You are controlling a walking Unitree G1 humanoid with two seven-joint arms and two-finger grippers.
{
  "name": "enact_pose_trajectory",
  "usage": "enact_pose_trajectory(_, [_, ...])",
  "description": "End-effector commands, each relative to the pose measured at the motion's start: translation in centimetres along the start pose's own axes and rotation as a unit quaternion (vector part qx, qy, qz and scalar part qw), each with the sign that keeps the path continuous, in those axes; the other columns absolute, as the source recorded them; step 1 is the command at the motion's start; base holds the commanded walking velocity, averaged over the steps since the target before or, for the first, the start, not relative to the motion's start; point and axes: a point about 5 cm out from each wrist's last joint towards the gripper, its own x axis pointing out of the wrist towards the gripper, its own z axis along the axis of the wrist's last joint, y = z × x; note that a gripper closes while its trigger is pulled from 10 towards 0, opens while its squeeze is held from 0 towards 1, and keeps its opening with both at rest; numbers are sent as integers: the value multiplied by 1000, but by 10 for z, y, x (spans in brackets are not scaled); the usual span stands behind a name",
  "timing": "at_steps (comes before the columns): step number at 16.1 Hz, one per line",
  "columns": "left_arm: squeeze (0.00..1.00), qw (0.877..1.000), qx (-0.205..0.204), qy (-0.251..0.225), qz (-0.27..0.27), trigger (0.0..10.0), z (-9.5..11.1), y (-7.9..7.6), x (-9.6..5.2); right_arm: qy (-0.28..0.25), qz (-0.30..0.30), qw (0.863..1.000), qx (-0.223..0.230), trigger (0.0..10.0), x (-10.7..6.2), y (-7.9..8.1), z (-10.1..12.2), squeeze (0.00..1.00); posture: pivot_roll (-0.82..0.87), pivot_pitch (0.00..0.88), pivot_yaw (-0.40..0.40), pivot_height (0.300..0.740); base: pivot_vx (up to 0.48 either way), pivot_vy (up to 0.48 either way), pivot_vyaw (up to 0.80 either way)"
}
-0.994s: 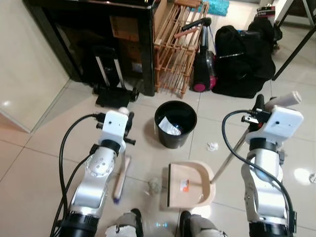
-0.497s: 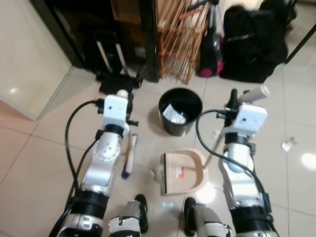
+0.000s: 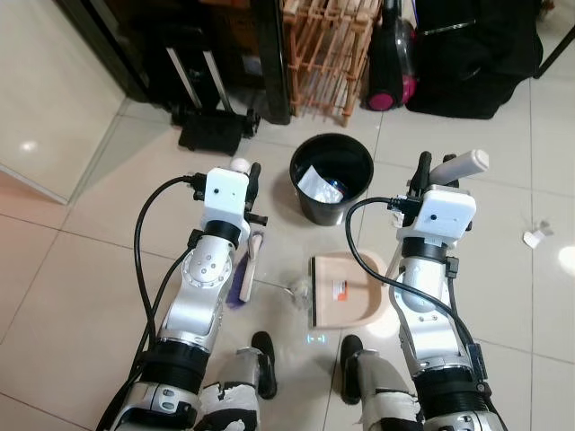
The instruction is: Sweep floor
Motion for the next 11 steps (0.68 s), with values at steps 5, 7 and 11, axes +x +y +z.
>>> enact_pose_trajectory(5, [0,999,-29,31,-8,10000,-12,-11,-3,-81,-4,996,22,10000,11,-13,33,0,87,417,93,740,0,0,0])
enact_pose_trajectory(7, [0,999,-33,30,-9,10000,-11,-11,-3,-86,6,996,10,10000,10,-13,32,0,87,411,94,740,0,0,0])
enact_pose_trajectory(11, [0,998,-59,32,-11,10000,-9,-17,-1,-65,39,997,-16,10000,-2,-4,20,0,95,405,100,740,0,0,0])
